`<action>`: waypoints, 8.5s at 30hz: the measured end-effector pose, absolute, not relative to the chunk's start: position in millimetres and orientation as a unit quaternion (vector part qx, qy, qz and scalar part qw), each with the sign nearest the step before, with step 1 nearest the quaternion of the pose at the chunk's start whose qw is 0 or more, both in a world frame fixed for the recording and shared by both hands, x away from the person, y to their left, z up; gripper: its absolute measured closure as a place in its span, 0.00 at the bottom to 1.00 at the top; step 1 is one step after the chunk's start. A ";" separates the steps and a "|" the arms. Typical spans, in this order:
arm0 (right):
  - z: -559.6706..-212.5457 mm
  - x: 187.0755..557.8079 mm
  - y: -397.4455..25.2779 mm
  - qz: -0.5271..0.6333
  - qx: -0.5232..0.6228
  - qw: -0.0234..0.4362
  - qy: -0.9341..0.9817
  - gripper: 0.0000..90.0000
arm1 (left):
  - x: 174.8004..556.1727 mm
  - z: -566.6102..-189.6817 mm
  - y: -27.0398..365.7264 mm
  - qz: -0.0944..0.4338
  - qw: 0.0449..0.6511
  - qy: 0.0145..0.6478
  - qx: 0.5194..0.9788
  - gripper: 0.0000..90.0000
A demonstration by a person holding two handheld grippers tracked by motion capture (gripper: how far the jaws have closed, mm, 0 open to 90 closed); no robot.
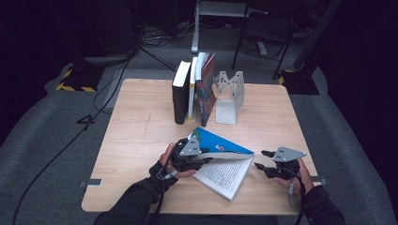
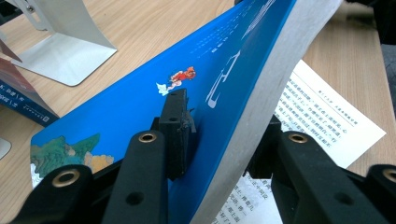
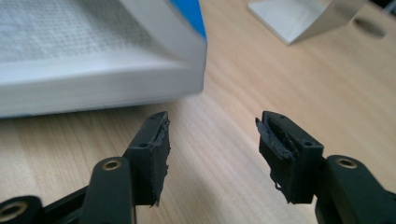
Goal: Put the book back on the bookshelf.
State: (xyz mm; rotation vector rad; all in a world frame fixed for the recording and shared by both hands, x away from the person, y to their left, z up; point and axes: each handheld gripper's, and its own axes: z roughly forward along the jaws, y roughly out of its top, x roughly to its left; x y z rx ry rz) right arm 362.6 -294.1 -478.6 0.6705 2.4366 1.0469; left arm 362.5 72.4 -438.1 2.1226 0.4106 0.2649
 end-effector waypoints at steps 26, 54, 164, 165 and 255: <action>-435.7 339.1 -270.3 0.514 0.231 0.207 0.800 0.59 | 346.3 -413.2 82.2 0.100 0.517 0.150 0.837 0.82; -404.0 348.3 -186.2 0.546 0.190 0.179 0.796 0.46 | 344.8 -413.9 105.6 0.110 0.534 0.190 0.816 0.84; -452.5 364.2 -217.9 0.459 0.175 0.166 0.855 0.33 | 334.2 -438.4 130.3 0.059 0.497 0.141 0.854 0.66; -452.8 365.5 -215.0 0.462 0.174 0.161 0.854 0.33 | 334.1 -438.5 130.7 0.059 0.497 0.141 0.854 0.66; -353.0 328.2 -239.2 0.467 0.178 0.149 0.853 0.63 | 375.1 -463.4 45.9 0.159 0.441 0.176 0.866 0.27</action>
